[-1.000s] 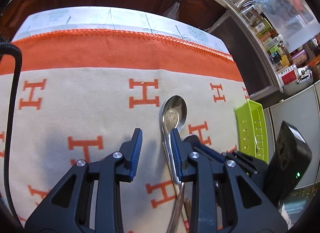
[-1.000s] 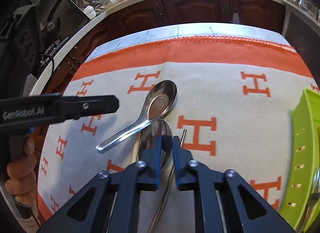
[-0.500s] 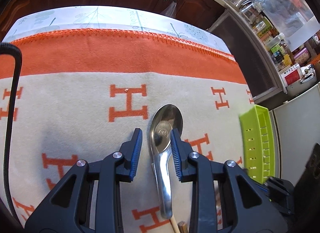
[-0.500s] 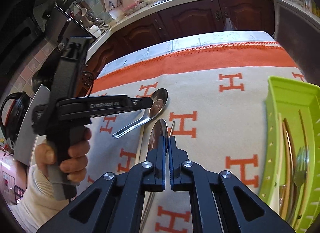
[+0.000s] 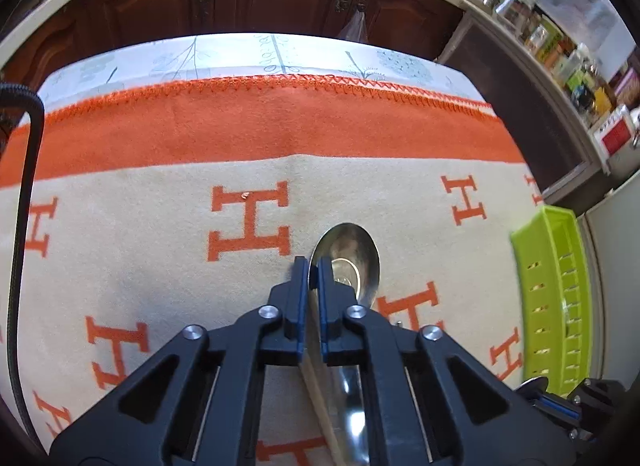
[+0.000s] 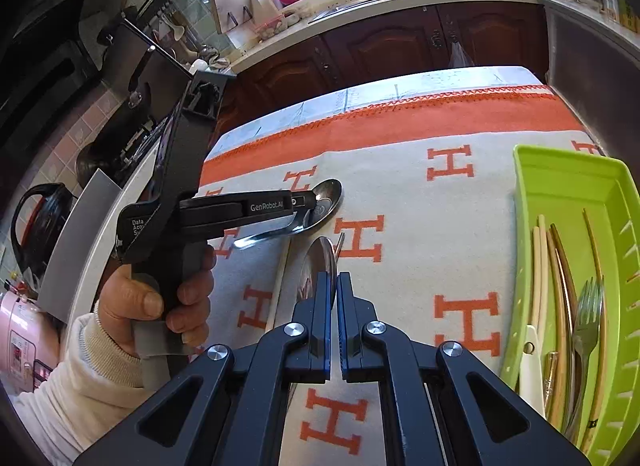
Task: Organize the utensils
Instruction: 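Carry a steel spoon with left while right carries another spoon into the tray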
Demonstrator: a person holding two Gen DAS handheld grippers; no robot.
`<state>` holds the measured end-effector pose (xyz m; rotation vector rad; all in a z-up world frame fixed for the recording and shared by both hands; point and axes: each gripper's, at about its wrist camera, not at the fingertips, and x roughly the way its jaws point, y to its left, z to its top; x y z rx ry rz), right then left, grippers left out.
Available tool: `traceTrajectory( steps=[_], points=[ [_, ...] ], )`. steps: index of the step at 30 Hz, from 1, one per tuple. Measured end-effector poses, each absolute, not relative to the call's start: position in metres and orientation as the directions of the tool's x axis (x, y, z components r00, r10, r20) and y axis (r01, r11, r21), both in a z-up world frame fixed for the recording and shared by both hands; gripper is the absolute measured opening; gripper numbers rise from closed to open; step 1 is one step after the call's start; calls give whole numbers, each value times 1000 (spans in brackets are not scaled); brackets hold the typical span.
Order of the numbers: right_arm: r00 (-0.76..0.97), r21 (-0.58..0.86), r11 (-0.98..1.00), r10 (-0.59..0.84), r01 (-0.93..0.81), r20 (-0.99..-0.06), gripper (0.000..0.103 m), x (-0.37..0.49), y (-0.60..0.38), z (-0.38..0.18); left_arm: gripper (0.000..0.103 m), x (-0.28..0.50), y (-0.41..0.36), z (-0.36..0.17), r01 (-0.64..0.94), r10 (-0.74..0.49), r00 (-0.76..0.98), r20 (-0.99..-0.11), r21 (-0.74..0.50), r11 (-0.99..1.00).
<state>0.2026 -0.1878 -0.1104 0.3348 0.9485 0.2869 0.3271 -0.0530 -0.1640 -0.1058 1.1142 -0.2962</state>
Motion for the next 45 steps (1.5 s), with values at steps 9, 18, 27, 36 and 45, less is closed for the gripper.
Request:
traceTrajectory(
  steps=[9, 18, 27, 36, 45],
  points=[
    [619, 475, 877, 415, -76, -667, 2, 174, -219, -86, 0, 295, -39, -142, 191, -369, 450, -813, -317, 929],
    [712, 492, 866, 401, -89, -577, 2, 124, -253, -39, 0, 227, -38, -75, 274, -445, 512, -735, -351, 895],
    [815, 478, 877, 301, -33, -495, 2, 66, -315, 19, 0, 167, -84, -22, 371, -506, 506, -698, -354, 859],
    [845, 415, 906, 156, 84, -512, 2, 20, -399, 37, 0, 144, -162, -34, 439, -536, 426, -729, -351, 827],
    [784, 335, 925, 72, 178, -616, 3, 49, -447, -8, 0, 161, -215, -86, 426, -486, 388, -783, -315, 848]
  ],
)
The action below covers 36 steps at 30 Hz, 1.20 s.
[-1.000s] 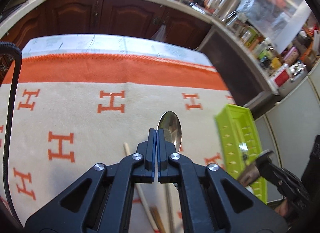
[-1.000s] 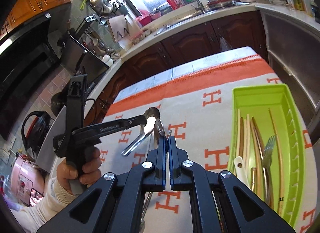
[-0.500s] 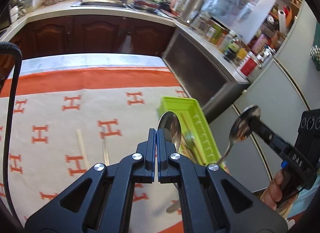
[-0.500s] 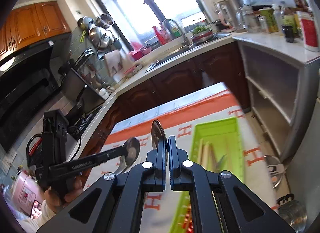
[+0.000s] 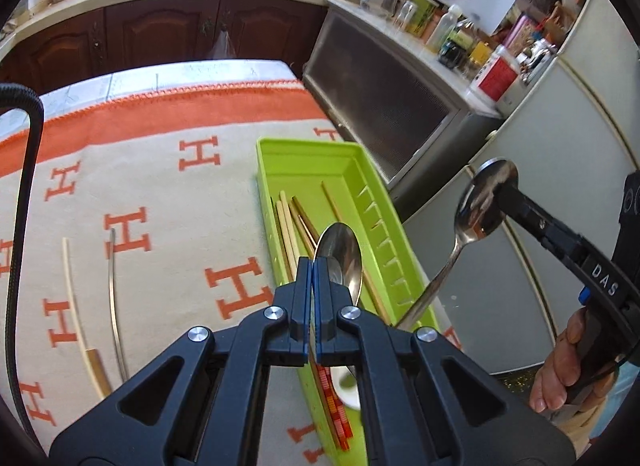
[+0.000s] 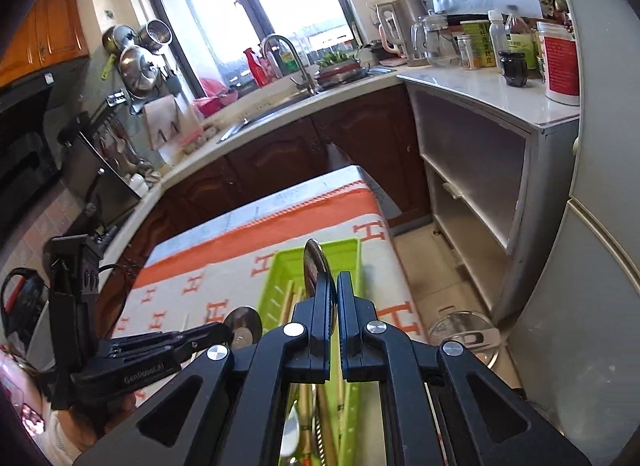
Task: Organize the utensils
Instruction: 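Carry a steel spoon with left while right carries another spoon into the tray, then move both open grippers back over the remaining chopsticks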
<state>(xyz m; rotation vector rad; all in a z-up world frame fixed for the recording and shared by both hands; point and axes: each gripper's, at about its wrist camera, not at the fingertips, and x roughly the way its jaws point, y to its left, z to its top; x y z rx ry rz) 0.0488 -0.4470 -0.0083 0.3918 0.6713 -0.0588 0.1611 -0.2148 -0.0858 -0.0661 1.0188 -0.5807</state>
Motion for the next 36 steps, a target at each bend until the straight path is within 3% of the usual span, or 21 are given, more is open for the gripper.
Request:
traceTrajectory(
  steps=[9, 17, 20, 22, 32, 36],
  points=[
    [702, 288, 950, 121, 124, -701, 3, 133, -434, -65, 0, 183, -225, -118, 397, -457, 382, -804, -304, 866],
    [647, 336, 933, 176, 131, -742, 6, 200, -421, -108, 0, 186, -229, -120, 419, -466, 371, -803, -303, 856],
    [658, 329, 934, 159, 143, -736, 16, 217, -413, -110, 0, 186, -226, -118, 419, -477, 351, -806, -320, 850],
    [669, 324, 935, 150, 143, -728, 25, 217, -404, -104, 0, 185, -223, -116, 423, -481, 340, -808, -325, 846],
    [684, 311, 943, 147, 122, -714, 26, 168, -377, -73, 1, 162, -178, -85, 393, -433, 374, -820, -282, 875],
    [679, 331, 938, 177, 102, -712, 32, 143, -359, -65, 1, 146, -145, -72, 365, -396, 402, -826, -252, 896]
  ],
)
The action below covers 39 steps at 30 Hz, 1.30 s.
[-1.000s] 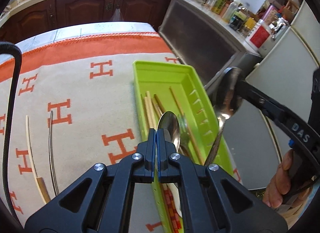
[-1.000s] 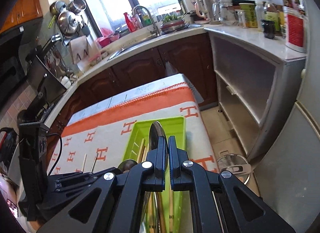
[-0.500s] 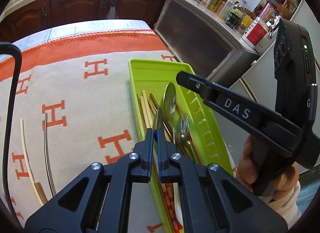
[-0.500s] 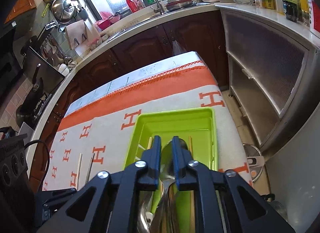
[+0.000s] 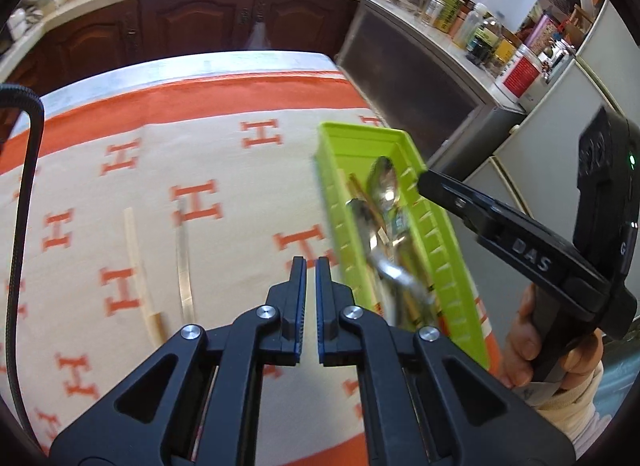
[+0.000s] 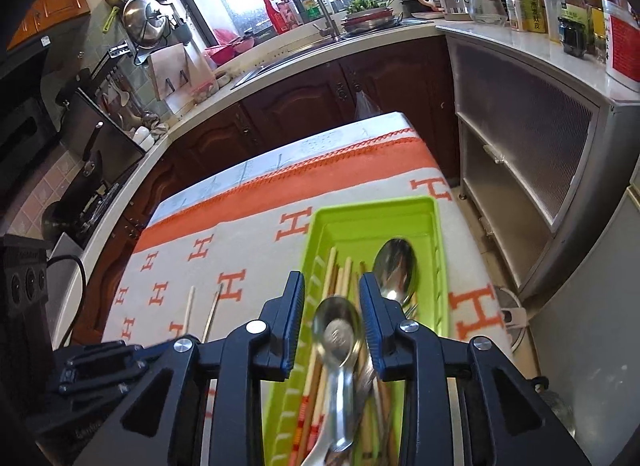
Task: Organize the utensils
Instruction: 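Move both open grippers back over the remaining chopsticks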
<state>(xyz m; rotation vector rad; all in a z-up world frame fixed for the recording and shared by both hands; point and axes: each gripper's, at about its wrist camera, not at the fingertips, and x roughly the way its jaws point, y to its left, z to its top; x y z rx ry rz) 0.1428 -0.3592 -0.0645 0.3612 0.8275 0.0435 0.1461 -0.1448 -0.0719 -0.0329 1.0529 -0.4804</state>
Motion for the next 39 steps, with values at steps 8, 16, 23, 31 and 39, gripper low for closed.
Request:
traceTrajectory(
  steps=[8, 16, 23, 31, 39],
  points=[
    [680, 308, 951, 213, 20, -702, 35, 99, -310, -48, 1, 114, -64, -51, 279, -336, 464, -820, -225, 933],
    [684, 302, 953, 231, -16, -692, 35, 71, -257, -38, 0, 95, -17, -60, 211, -293, 477, -829, -216, 953],
    [627, 330, 943, 284, -46, -725, 35, 69, -227, -60, 0, 91, -10, -94, 192, -319, 431, -844, -260, 946],
    [571, 334, 940, 316, -77, -758, 35, 66, -198, -91, 1, 95, -14, -127, 190, -357, 366, -860, -306, 933],
    [570, 345, 936, 322, -72, -756, 35, 70, -197, -103, 1, 102, -23, -144, 191, -339, 335, -879, -289, 938]
  ],
)
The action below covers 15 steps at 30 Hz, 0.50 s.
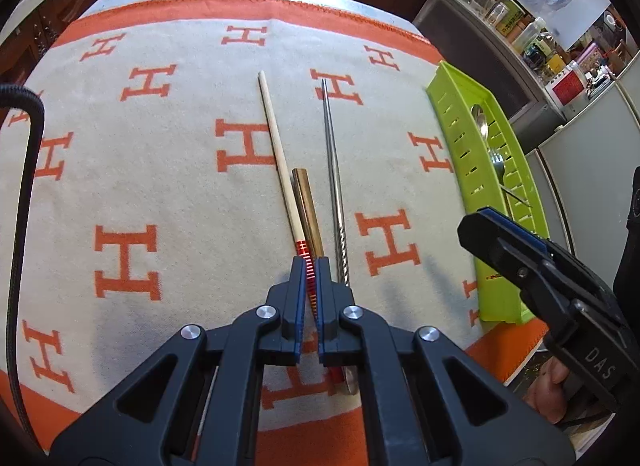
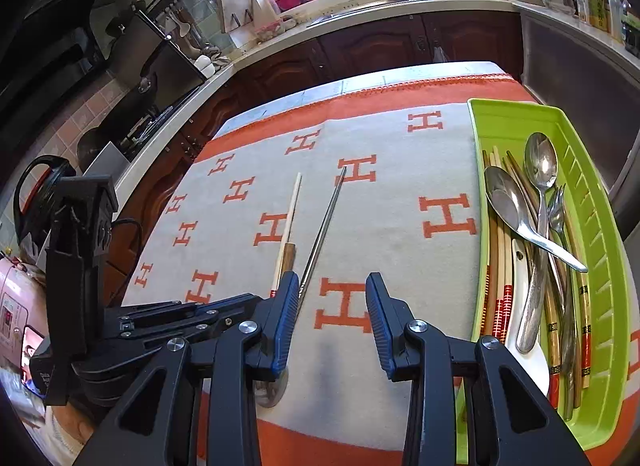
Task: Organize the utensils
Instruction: 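Move both open grippers back over the remaining chopsticks, then grasp the red-banded chopstick with left while right grasps the gold-handled spoon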
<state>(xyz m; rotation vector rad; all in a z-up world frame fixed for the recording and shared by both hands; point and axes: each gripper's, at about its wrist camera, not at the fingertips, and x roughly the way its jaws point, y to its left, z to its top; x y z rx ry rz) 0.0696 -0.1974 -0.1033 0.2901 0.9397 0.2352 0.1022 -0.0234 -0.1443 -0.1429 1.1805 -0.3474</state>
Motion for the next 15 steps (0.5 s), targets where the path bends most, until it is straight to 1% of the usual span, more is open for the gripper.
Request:
traceTrajectory(
  steps=[8, 10, 12, 15],
  points=[
    [559, 358, 931, 336, -74, -758, 35, 74, -200, -111, 1, 105, -30, -151, 191, -292, 351, -890, -238, 952],
    [559, 357, 931, 338, -79, -757, 35, 74, -200, -111, 2, 105, -32, -151, 192, -278, 359, -891, -221, 956],
    [559, 355, 931, 337, -81, -757, 35, 73, -200, -112, 5, 105, -33, -153, 187, -259, 364, -895, -202, 961],
    [557, 358, 930, 342, -85, -756, 35, 73, -198, -114, 5, 107, -34, -154, 183, -247, 369, -896, -191, 965]
  ],
)
